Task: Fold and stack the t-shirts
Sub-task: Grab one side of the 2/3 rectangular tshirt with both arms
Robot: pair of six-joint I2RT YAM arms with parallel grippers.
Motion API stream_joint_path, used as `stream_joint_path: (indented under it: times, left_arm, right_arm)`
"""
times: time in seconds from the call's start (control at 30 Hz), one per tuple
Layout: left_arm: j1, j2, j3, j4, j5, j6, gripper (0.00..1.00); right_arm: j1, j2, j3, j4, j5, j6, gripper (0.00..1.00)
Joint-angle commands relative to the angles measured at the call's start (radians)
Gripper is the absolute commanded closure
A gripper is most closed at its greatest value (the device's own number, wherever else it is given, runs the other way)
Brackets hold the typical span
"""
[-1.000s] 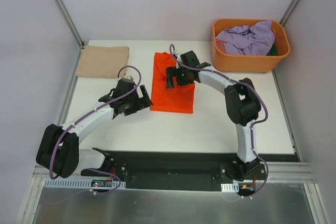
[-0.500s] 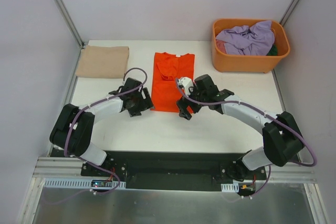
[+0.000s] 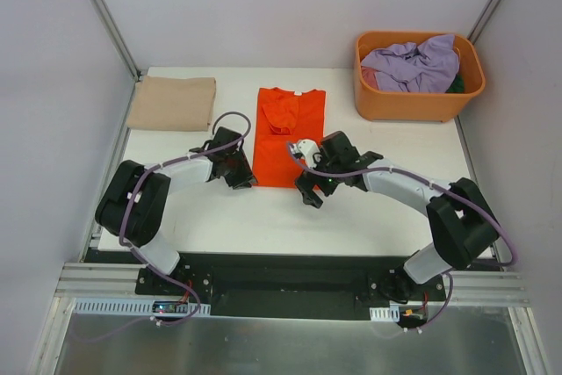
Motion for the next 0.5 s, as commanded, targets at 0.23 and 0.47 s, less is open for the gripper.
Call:
stream_joint_path:
  times: [0.23,0.47]
  left_arm:
    - [-0.001,0.06,0.056,0.02,0.016,0.035,1.0]
    - [0.001,0.02,0.024,0.02,-0.022,0.053,1.0]
  right_arm:
    - [0.065,0.102,0.113,-0.093,0.158,-0.047,0.07]
    - [0.088,0.178,0.164,-0.147,0.261,-0.051,0.19]
